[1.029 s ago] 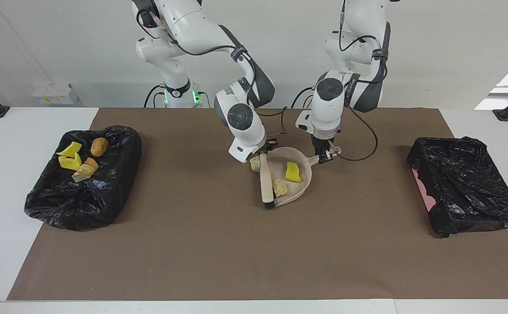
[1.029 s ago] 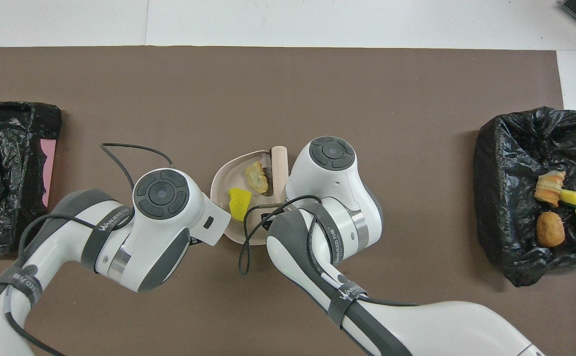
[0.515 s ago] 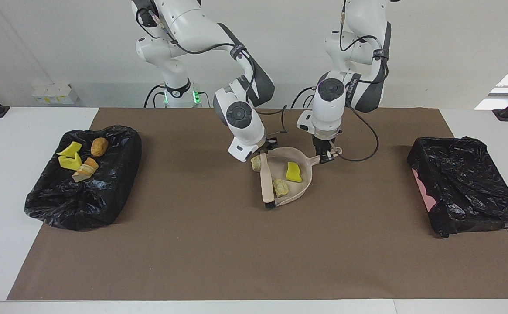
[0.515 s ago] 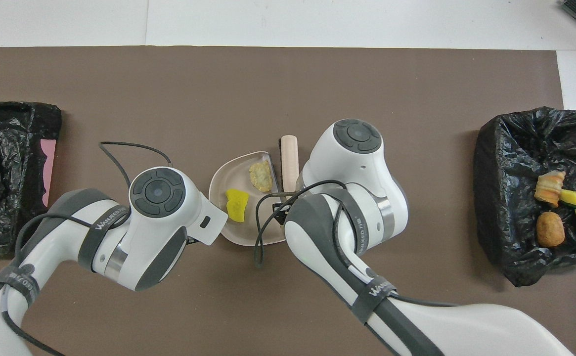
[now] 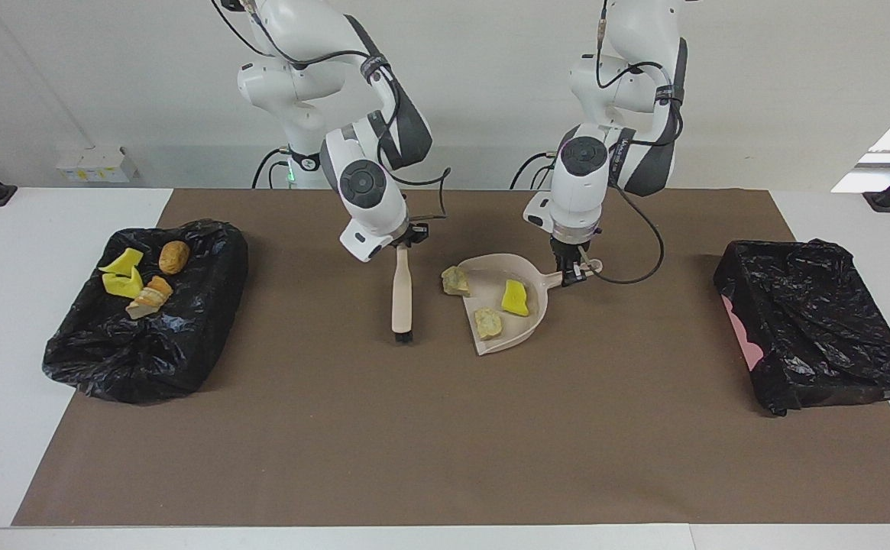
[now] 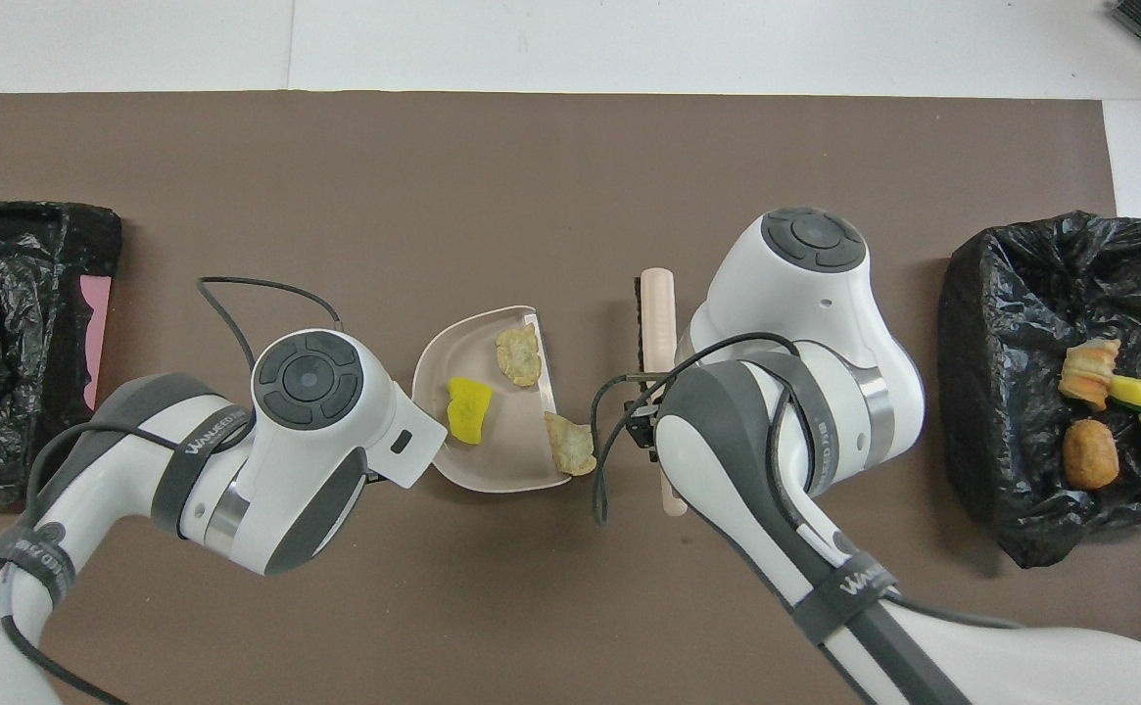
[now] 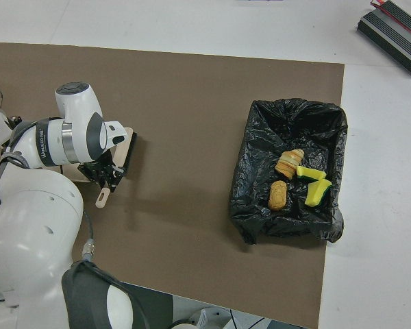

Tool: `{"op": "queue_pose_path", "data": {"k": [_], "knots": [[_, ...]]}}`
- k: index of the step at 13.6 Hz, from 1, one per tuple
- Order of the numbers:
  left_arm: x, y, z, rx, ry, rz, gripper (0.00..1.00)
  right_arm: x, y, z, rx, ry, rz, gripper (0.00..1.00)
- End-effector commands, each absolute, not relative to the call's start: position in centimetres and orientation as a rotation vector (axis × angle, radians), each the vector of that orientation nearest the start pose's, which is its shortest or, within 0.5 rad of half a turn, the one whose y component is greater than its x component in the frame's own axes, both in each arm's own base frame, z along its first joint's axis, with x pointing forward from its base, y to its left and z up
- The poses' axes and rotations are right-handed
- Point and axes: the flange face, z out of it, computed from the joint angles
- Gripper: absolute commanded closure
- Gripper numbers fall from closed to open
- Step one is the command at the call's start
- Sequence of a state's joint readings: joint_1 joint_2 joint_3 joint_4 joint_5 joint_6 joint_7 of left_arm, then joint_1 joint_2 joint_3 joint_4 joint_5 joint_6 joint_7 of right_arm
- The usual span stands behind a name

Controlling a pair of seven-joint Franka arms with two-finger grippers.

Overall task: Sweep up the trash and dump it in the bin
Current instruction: 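Brush the yellow and beige pieces into the left gripper's dustpan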

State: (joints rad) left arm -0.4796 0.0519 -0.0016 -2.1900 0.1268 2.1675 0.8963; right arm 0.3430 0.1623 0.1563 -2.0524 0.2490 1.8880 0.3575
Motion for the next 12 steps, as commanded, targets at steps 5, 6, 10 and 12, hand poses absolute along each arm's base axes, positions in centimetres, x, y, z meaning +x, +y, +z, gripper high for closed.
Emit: {"op": "queue_pose_path", "data": {"k": [5, 6, 10, 12], "knots": [[46.6, -22.4, 35.1, -2.266, 2.032, 0.146, 1.00, 46.2, 36.3, 34.1, -2.835, 0.008, 0.478, 1.00], [46.5, -22.5, 35.0, -2.265, 2.034, 0.150, 1.00, 46.9, 37.3, 34.7, -2.794, 0.028, 0.468, 1.00], [47.0, -21.7, 35.2, -2.294, 2.004, 0.165, 1.00, 48.8, 37.5, 36.1, -2.748, 0.057, 0.468, 1.00], [47.5, -21.4, 35.5, -2.296, 2.001, 0.166, 1.00, 48.6, 36.0, 36.7, -2.764, 0.056, 0.562, 1.00]]}}
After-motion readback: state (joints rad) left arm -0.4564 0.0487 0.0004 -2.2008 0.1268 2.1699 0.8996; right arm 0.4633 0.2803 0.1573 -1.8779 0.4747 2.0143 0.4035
